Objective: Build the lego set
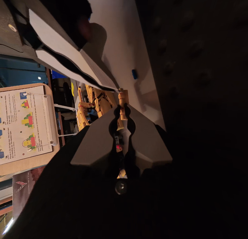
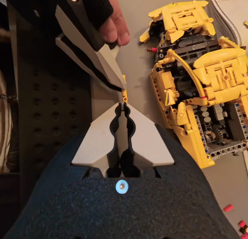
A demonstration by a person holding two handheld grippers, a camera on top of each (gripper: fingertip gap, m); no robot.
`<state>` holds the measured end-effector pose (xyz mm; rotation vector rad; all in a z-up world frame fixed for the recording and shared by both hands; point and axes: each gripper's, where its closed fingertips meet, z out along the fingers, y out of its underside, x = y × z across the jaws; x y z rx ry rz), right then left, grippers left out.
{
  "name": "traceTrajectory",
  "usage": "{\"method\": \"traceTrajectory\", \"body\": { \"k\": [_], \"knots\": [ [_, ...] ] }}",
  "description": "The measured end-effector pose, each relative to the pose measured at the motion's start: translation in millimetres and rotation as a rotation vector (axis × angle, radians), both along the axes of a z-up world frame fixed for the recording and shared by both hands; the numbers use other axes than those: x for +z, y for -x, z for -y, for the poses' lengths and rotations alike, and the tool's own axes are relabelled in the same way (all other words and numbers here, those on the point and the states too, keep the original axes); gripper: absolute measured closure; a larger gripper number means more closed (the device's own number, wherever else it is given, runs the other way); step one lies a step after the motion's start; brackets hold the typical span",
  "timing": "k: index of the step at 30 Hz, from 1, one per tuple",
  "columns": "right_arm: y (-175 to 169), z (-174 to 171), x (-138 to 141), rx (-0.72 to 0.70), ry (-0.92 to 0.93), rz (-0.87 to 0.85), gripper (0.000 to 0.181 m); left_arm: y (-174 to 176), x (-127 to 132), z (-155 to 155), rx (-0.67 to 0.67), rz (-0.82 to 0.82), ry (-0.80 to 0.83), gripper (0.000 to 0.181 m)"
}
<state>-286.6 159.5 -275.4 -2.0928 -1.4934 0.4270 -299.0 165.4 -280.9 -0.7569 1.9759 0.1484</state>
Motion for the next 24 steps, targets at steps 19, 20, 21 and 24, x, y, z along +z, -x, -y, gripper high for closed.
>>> {"method": "traceTrajectory", "body": {
  "k": [19,20,21,24],
  "knots": [
    [5.3,-0.5,-10.7,0.118,0.194,0.239,0.177,1.7,-9.7,3.7,-0.006,-0.064,-0.055,0.175],
    [5.2,0.0,-11.0,0.115,0.214,0.260,0.177,1.7,-10.5,4.2,-0.005,-0.067,-0.046,0.175],
    [5.2,0.0,-11.2,0.108,0.229,0.282,0.177,1.8,-11.0,4.6,-0.004,-0.071,-0.045,0.175],
    [4.1,2.2,-11.5,0.058,0.298,0.333,0.177,1.2,-11.5,5.5,-0.009,-0.073,-0.055,0.175]
  ]
}}
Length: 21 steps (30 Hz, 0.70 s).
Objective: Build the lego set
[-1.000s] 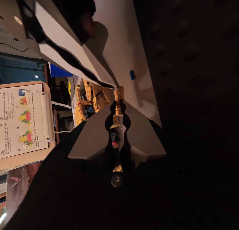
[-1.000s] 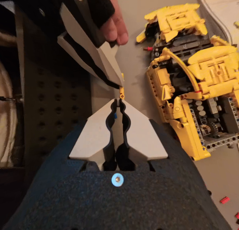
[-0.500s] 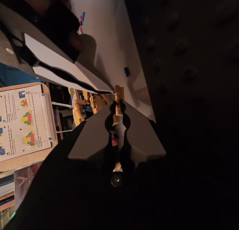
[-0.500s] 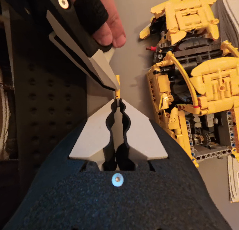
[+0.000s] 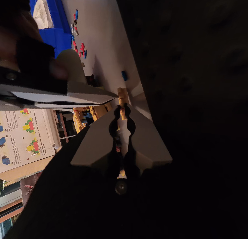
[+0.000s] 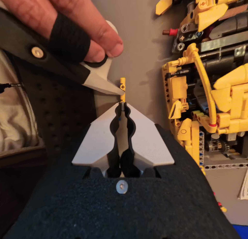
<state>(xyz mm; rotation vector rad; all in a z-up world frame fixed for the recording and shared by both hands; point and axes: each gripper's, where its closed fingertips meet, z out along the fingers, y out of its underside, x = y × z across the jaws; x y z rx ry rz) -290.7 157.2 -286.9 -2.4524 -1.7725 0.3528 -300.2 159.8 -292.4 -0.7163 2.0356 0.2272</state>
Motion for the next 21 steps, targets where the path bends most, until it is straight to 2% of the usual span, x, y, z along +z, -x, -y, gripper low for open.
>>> {"method": "traceTrajectory", "body": {
  "k": [4,10,16,21],
  "knots": [
    [-3.0,4.2,0.8,-0.002,0.033,0.072,0.177,-2.0,1.7,2.7,-0.006,0.011,-0.008,0.175],
    [-3.5,1.6,0.7,0.181,-0.046,0.039,0.177,-1.6,2.5,2.5,-0.013,0.018,-0.008,0.175],
    [-2.5,0.2,0.3,0.449,-0.119,0.112,0.177,-1.4,1.3,1.2,-0.014,0.013,-0.008,0.175],
    [-1.2,-0.8,-1.6,0.590,-0.088,0.137,0.177,-0.7,-1.1,0.1,-0.008,0.005,0.015,0.175]
  ]
}}
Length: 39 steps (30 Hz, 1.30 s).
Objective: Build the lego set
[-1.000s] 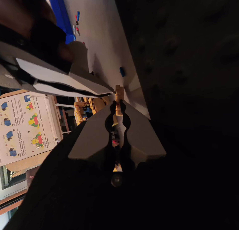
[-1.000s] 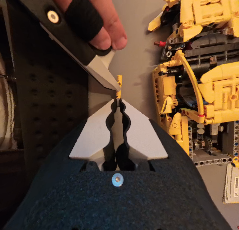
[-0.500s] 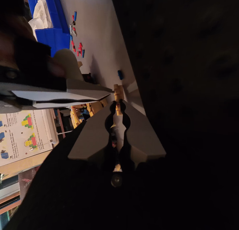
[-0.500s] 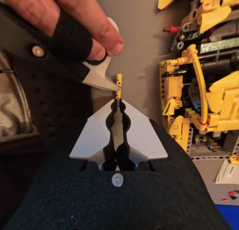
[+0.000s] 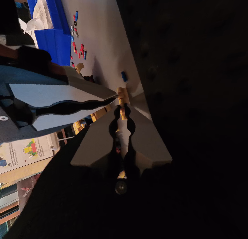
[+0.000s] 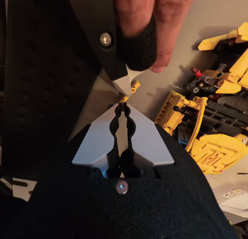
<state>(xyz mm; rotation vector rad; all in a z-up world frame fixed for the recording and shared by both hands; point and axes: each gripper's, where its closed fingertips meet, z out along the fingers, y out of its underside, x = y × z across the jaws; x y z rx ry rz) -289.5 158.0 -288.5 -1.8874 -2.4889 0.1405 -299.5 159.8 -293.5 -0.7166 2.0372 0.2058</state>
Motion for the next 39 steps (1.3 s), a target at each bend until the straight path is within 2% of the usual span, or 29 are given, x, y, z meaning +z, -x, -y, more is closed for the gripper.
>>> {"method": "traceTrajectory", "body": {
  "k": [6,10,13,16,18,22,25,28,30,31,33,35,39],
  "knots": [
    [0.2,0.0,-1.7,0.003,0.083,0.077,0.177,0.2,-1.6,-0.5,0.004,-0.003,0.022,0.175],
    [0.3,0.8,-2.6,-0.030,0.140,0.047,0.177,0.2,-2.0,-0.3,0.003,-0.003,0.027,0.175],
    [0.2,2.2,-4.0,-0.117,0.263,-0.041,0.177,0.1,-2.1,0.3,-0.002,-0.003,0.028,0.176],
    [1.4,4.8,-2.3,-0.193,0.366,-0.202,0.177,0.0,5.5,-1.8,-0.005,0.041,-0.015,0.181],
    [0.8,5.7,-4.1,-0.246,0.389,-0.288,0.177,-0.8,17.2,-3.6,-0.018,0.102,-0.057,0.181],
    [-3.6,8.2,-13.8,-0.324,0.369,-0.384,0.177,1.5,15.6,-8.2,0.003,0.119,-0.022,0.181],
    [-5.7,5.9,-9.0,-0.400,0.348,-0.484,0.177,6.5,20.9,-9.3,0.059,0.176,0.140,0.181],
    [-2.2,3.5,4.4,-0.512,0.343,-0.637,0.177,9.1,24.1,-3.0,0.145,0.208,0.487,0.181],
    [-1.1,6.1,5.1,-0.539,0.311,-0.689,0.177,7.2,24.7,6.1,0.184,0.215,0.721,0.181],
    [-1.3,7.9,3.2,-0.543,0.293,-0.699,0.177,6.1,24.8,7.0,0.208,0.218,0.804,0.173],
    [-2.6,7.7,-0.8,-0.563,0.259,-0.709,0.177,6.8,17.1,0.9,0.285,0.183,0.875,0.145],
    [-2.7,9.2,-1.0,-0.576,0.262,-0.732,0.177,8.7,5.5,-6.2,0.354,0.147,0.860,0.122],
    [-10.9,6.4,-3.1,-0.604,0.230,-0.733,0.177,2.7,-0.1,-8.6,0.465,0.172,0.895,0.120]
  ]
}}
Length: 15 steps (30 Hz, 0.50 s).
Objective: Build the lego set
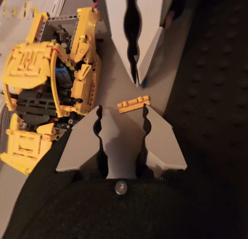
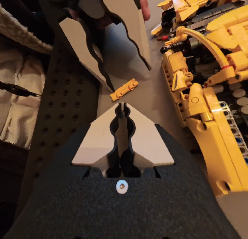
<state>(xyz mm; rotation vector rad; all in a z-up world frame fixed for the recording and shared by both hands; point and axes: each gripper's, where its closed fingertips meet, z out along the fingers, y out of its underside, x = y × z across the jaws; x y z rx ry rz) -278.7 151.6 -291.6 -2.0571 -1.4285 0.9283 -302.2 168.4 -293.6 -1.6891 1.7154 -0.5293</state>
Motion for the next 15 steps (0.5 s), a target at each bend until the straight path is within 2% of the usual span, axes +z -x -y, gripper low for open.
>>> {"method": "traceTrajectory", "body": {
  "k": [3,6,15],
  "knots": [
    [-2.3,-3.9,2.2,-0.031,-0.022,-0.012,0.177,-3.1,-0.8,6.6,0.093,-0.013,0.173,0.120],
    [-1.8,-3.2,3.5,-0.033,-0.030,-0.022,0.177,-6.8,-4.1,22.1,0.122,-0.029,0.334,0.118],
    [3.6,4.7,0.2,-0.007,0.028,-0.050,0.177,-13.0,-7.8,24.0,0.119,-0.063,0.262,0.117]
  ]
}}
